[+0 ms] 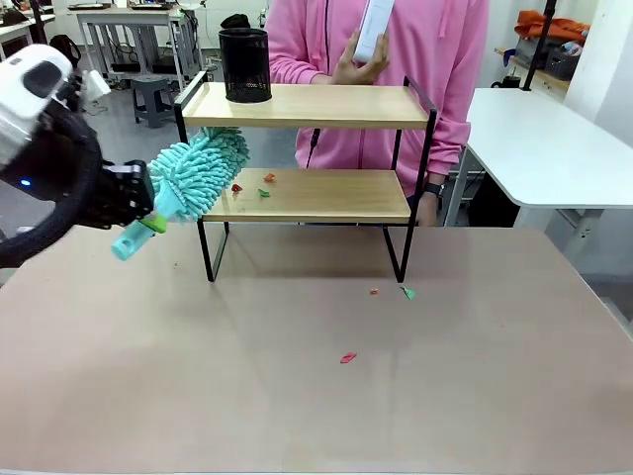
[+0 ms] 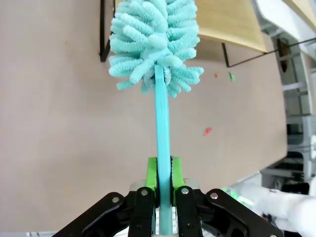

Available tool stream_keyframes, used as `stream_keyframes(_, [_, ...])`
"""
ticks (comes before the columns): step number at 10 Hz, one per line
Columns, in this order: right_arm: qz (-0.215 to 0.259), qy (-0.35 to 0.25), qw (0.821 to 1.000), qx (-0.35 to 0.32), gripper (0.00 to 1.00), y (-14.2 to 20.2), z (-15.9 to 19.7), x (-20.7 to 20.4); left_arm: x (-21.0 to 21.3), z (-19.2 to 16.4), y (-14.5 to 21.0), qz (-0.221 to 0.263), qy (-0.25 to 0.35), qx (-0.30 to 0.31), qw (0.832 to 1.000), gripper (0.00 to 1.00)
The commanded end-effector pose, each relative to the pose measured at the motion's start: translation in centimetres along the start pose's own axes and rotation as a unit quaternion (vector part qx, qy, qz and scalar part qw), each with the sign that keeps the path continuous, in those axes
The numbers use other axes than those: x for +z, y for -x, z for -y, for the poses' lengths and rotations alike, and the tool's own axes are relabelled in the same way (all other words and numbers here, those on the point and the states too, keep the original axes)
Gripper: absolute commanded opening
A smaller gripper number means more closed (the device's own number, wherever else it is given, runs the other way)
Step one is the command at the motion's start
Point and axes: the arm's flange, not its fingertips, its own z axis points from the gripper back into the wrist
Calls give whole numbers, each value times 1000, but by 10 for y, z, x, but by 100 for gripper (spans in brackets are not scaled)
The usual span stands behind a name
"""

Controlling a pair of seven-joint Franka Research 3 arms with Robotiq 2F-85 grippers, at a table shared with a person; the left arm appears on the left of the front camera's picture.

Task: Clean the shelf.
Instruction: Clean the remaining tier of the Shelf with the Duster once objects are removed.

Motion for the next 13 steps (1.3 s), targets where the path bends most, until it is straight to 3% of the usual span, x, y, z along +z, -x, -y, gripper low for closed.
stream_keyframes(1, [9, -14, 1000, 13, 100, -3, -2, -2, -26, 0, 0, 5, -12, 15, 1000, 13])
stream_keyframes(5, [9, -14, 1000, 13, 100, -3, -2, -2, -52, 9, -29, 31, -33, 43, 998, 13])
stream_keyframes(13, [9, -14, 1000, 13, 100, -3, -2, -2, -78, 31, -50, -17, -14, 14, 1000, 13])
